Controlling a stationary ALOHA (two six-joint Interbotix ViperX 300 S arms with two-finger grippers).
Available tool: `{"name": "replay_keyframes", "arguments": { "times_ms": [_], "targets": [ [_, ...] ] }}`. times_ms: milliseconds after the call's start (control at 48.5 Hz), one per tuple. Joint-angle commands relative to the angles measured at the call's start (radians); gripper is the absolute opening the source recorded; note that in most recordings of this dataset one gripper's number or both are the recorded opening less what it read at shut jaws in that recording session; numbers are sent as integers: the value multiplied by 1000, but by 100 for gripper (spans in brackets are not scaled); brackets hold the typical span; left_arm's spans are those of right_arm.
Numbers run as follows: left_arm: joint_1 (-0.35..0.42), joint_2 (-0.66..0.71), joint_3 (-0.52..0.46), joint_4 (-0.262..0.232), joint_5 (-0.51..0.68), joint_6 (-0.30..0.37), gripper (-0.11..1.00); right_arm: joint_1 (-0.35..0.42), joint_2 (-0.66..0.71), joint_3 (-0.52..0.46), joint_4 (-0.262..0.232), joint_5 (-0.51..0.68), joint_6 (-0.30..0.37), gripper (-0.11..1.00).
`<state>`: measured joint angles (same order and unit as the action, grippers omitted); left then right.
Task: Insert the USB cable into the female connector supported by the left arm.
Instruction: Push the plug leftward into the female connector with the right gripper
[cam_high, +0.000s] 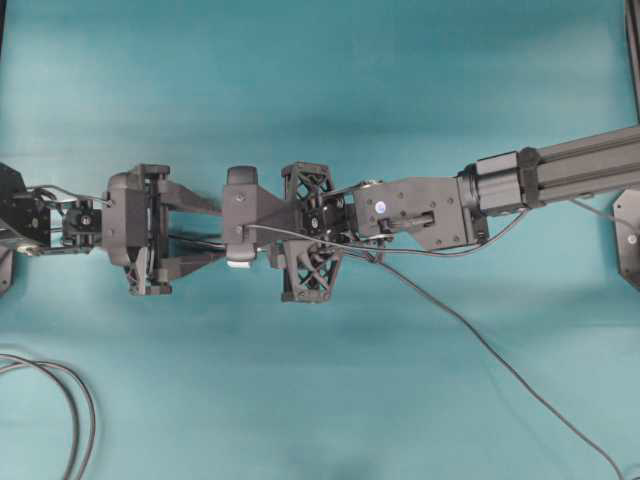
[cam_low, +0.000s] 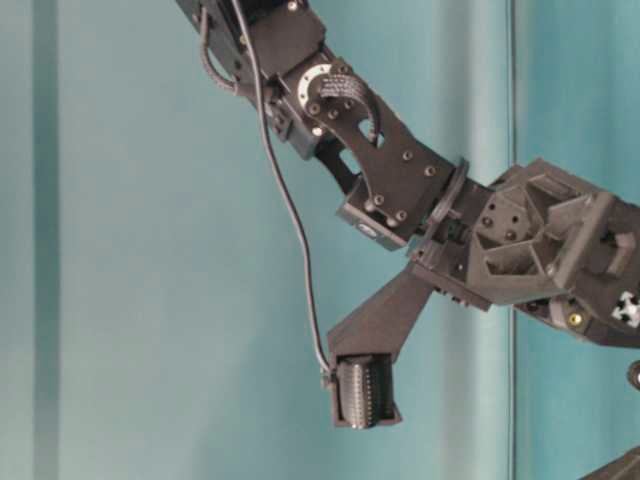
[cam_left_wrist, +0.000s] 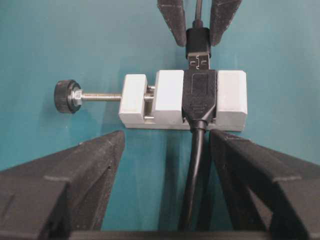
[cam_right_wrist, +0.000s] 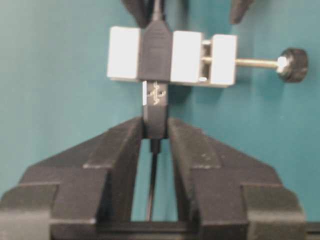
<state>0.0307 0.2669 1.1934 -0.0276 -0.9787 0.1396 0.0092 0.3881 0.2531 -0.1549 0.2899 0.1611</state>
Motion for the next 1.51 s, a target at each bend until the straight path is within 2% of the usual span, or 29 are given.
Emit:
{"name": "replay_keyframes", "arguments": {
  "times_ms": [0,413,681,1486],
  "targets": [
    [-3,-8,-5,-2,2,-12,79,0,-34,-28,-3,0,-3,21],
    [-3,-8,-9,-2,-3,-11,79,0,-32,-29,-3,-8,-3,22],
    [-5,-6,-41,0,2,-9,72,0,-34,-29,-3,-9,-3,21],
    [-5,9,-72,0,14,-12,72,3,-32,-28,-3,-32,-18,21]
  ]
}}
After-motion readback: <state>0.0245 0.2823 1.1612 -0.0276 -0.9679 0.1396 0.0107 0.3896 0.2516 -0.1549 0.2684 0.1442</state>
